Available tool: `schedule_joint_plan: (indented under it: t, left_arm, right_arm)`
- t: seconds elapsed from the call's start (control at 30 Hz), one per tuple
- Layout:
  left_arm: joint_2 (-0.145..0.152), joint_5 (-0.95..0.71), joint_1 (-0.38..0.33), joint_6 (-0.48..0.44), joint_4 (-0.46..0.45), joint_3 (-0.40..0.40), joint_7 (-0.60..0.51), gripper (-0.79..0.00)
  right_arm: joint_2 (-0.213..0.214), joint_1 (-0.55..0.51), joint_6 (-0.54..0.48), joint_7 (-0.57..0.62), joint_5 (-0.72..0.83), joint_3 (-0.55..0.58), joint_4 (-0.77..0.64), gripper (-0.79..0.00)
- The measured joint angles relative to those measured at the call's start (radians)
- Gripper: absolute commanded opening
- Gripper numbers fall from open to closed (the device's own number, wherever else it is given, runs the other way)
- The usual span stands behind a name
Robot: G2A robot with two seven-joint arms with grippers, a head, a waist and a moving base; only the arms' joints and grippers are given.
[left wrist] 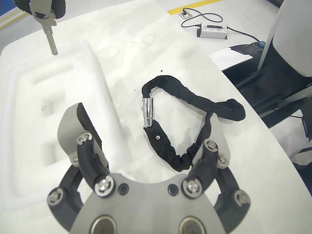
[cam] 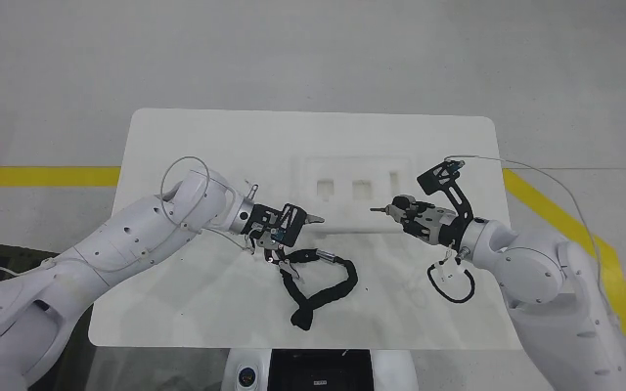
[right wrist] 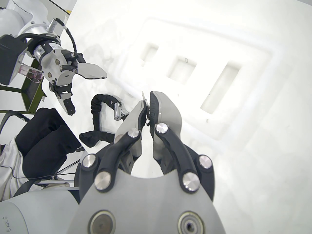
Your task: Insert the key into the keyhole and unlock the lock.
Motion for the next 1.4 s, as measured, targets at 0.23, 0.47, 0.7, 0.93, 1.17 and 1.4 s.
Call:
schedule_joint_plan:
  t: [0.23,0.47,0.7,0.93,1.17,1.4]
  left_arm:
    - [0.004,-0.026,0.027,0.037,-0.008,-0.020,-0.038,0.000]
    - [0.012,-0.045,0.087,0.042,-0.091,-0.044,-0.150,0.000]
    - [-0.002,-0.058,0.117,0.043,-0.133,-0.057,-0.269,0.000]
    - [-0.016,-0.110,0.137,0.044,-0.171,-0.077,-0.461,0.000]
    - [-0.033,-0.197,0.152,0.041,-0.169,-0.098,-0.617,0.000]
    - [-0.050,-0.259,0.160,0.042,-0.157,-0.111,-0.750,0.000]
  right_arm:
    - [0.000,0.000,0.000,0.000,0.000,0.000,0.000,-0.785]
    - [0.000,0.000,0.000,0.000,0.000,0.000,0.000,-0.785]
    - [0.000,0.000,0.000,0.000,0.000,0.000,0.000,-0.785]
    - [0.000,0.000,0.000,0.000,0.000,0.000,0.000,-0.785]
    - [0.000,0.000,0.000,0.000,0.000,0.000,0.000,-0.785]
    - [0.000,0.000,0.000,0.000,0.000,0.000,0.000,-0.785]
